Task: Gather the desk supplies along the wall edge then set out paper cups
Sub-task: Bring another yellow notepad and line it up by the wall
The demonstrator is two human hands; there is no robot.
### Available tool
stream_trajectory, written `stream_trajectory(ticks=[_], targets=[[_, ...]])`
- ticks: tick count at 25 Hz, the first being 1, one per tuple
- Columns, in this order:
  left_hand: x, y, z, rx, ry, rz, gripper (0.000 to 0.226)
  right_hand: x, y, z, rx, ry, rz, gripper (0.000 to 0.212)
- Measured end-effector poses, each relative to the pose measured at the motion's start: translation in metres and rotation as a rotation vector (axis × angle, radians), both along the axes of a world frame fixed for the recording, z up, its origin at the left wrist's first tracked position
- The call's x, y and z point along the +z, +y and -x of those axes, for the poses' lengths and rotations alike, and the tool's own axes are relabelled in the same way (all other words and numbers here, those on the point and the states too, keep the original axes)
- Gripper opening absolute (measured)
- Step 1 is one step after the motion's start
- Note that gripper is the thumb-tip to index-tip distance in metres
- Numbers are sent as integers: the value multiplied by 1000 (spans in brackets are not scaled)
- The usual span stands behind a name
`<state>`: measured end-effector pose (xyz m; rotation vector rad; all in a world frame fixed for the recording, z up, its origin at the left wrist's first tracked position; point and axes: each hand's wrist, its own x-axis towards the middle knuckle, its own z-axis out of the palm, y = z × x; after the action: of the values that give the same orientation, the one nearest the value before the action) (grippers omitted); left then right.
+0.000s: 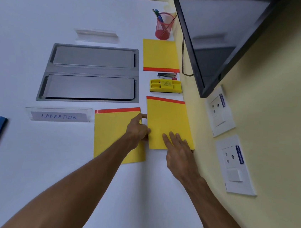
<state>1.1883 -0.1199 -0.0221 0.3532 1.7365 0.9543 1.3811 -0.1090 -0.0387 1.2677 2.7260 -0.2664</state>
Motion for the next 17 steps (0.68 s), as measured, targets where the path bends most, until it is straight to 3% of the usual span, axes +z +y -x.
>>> stream_trajectory(ticks=[4,10,17], targets=[[-13,2,11,-70,139,14,46,-16,8,5,22,-117,20,66],[-16,5,4,-300,598,-5,33,-27,11,10,22,-134,10,69],[-5,7,-8,-342,621,90,41,-24,17,15,1,-160,79,71]])
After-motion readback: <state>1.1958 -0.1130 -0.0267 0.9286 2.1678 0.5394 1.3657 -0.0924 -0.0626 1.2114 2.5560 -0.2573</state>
